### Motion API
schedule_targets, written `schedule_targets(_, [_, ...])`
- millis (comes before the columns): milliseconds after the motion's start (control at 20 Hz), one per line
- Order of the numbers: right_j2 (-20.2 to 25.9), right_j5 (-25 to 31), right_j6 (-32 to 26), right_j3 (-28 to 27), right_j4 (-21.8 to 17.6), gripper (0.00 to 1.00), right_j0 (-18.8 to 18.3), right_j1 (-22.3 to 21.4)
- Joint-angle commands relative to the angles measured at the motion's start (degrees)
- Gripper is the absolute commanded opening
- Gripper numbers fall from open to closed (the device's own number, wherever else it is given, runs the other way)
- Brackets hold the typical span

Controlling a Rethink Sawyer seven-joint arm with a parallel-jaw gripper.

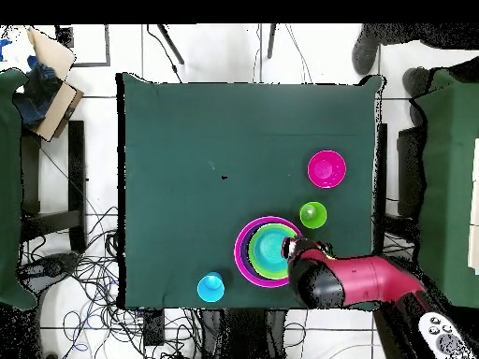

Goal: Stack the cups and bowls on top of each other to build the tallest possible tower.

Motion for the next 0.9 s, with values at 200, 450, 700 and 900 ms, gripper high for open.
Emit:
schedule_targets(200, [11.8,9.3,-15.2,-9.8,-1.7,0.00,-3.3,6.5])
schedule_targets(450, [12.3,9.9,-12.5,-10.5,-1.7,0.00,-2.4,4.4])
schedule_targets(700, [12.6,9.8,-10.9,-11.0,-1.5,0.00,-2.1,4.0])
schedule_targets(900, [13.0,10.4,-10.4,-11.6,-1.0,0.00,-2.2,4.6])
